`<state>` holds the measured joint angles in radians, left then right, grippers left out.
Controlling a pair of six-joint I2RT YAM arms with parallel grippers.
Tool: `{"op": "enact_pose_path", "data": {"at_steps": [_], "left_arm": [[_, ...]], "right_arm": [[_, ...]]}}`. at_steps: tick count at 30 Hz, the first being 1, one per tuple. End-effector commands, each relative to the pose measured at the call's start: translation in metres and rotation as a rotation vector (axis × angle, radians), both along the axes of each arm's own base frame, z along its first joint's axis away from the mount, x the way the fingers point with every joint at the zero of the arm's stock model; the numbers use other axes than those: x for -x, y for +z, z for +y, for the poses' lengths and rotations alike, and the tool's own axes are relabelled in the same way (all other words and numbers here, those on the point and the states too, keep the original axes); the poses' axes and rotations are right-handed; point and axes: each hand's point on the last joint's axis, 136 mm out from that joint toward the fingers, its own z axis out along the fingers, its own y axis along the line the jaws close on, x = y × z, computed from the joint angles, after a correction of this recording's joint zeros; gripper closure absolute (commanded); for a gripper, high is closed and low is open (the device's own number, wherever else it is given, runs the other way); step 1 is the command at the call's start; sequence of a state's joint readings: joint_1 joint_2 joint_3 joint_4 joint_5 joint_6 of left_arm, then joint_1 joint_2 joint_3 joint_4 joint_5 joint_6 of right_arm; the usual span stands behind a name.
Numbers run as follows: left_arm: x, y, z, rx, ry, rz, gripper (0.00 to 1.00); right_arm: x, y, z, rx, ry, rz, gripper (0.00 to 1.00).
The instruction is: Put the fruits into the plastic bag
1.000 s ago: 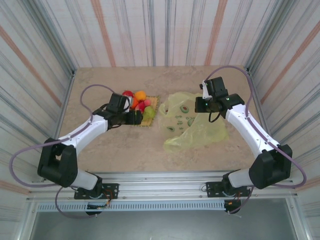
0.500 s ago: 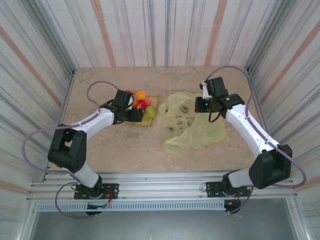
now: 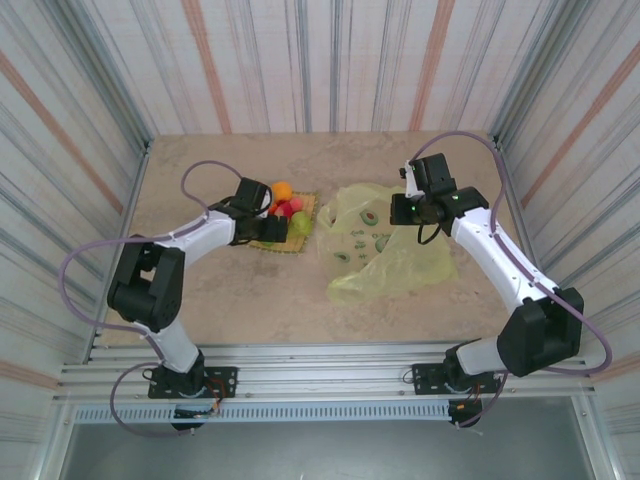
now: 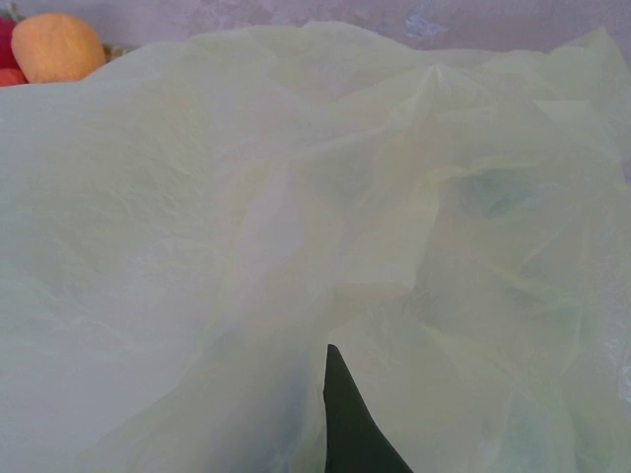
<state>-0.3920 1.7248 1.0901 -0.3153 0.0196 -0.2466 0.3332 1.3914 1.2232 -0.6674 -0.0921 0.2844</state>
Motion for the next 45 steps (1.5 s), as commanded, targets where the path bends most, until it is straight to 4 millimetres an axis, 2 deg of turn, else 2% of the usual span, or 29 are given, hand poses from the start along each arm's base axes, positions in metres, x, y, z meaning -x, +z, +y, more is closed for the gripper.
{"op": "enact_pose_path", "data": {"at_steps": [1,8,16,19,22,24,27,29,31,35,40,45], "left_arm": [[-0.013,0.001,0.003,-0.022,0.004,-0.028,0.05],[-0.013,0.001,0.001,-0.018,-0.001,-0.029,0.19],[0.001,0.001,0.011,-0.029,0.013,-0.032,0.4],[0.014,0.013,0.011,-0.007,0.012,-0.048,0.43],[0.035,0.035,0.007,0.028,-0.011,-0.087,0.43],[0.055,0.049,-0.006,0.084,-0.064,-0.109,0.43],[0.087,0.067,-0.038,0.189,-0.179,-0.125,0.45],[0.105,0.076,-0.068,0.261,-0.27,-0.135,0.45],[0.114,0.083,-0.096,0.315,-0.347,-0.15,0.45],[0.113,0.087,-0.151,0.377,-0.451,-0.158,0.46],[0.104,0.093,-0.209,0.432,-0.54,-0.206,0.46],[0.083,0.082,-0.246,0.478,-0.517,-0.238,0.44]], "right_arm": [[0.001,-0.005,0.0,-0.006,0.006,0.025,1.0],[0.002,-0.005,0.0,-0.003,0.004,0.028,1.0],[0.001,-0.007,0.0,0.0,0.005,0.03,1.0],[0.002,-0.005,-0.001,-0.004,0.004,0.028,1.0],[0.003,-0.002,0.001,-0.016,0.005,0.024,1.0],[0.002,-0.001,0.002,-0.027,0.004,0.026,1.0],[0.002,-0.001,0.006,-0.045,0.012,0.032,1.0],[0.001,0.0,0.007,-0.054,0.017,0.035,1.0],[0.001,0.002,0.009,-0.066,0.022,0.041,1.0],[0.001,0.005,0.013,-0.107,0.023,0.058,1.0],[0.007,0.006,0.022,-0.183,0.029,0.096,1.0],[0.012,0.007,0.029,-0.247,0.047,0.127,1.0]]}}
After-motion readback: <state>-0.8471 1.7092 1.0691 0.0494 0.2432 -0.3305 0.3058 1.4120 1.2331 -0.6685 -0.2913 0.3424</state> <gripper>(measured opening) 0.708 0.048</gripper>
